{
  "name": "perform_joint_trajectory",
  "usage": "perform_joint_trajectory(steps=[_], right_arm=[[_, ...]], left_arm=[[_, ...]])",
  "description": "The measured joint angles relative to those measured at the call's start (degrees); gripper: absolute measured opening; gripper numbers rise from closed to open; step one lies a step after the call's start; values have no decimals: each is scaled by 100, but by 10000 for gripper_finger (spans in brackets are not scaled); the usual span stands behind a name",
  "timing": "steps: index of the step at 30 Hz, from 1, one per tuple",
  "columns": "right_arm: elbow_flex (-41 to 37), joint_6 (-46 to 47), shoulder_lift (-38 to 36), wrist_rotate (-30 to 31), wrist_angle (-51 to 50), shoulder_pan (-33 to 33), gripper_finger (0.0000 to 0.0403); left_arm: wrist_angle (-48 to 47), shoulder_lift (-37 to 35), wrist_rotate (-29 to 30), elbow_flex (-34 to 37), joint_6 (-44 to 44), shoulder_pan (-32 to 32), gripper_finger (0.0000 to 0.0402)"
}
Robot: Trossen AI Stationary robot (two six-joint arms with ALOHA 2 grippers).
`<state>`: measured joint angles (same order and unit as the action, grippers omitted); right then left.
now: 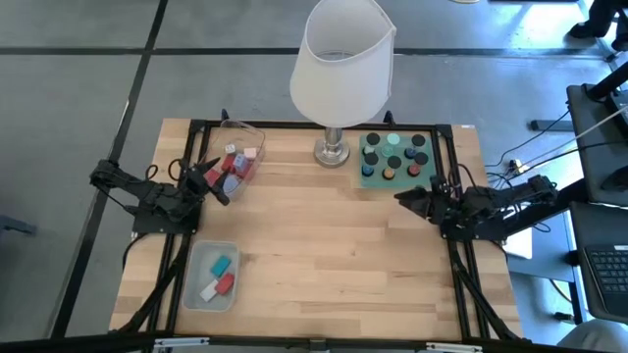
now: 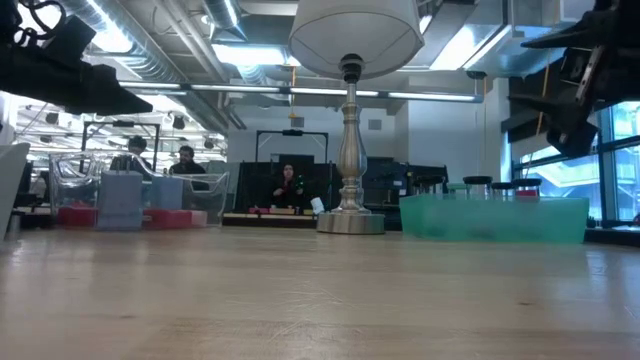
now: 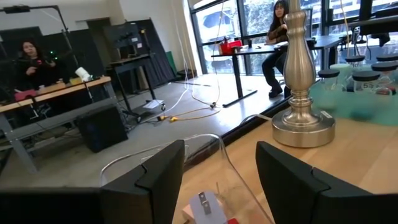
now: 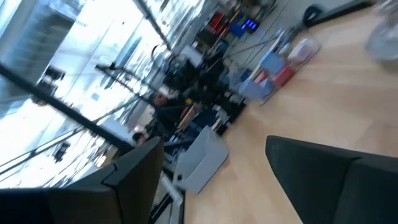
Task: Pick & Place Office items
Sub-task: Return to Home Position
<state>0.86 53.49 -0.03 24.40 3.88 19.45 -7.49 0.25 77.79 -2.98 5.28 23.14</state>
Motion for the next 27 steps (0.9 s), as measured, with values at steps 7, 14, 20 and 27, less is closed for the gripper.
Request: perform_joint_trajectory(steps=[7,14,20,27], right_arm=[[0,0,0,2,0,-913,288],[2,-2,0,19,0,-1821,288],[7,-3,0,17,0,-2515,288],[7,-4,0,17,0,-3213,288]], left_arm=[[385,-15,-30,150,1,-126,196],[622,-9,-100,249,-145,-894,196],[623,-11,-101,249,-149,-1727,196],[625,-13,-98,249,-149,-2541,196]])
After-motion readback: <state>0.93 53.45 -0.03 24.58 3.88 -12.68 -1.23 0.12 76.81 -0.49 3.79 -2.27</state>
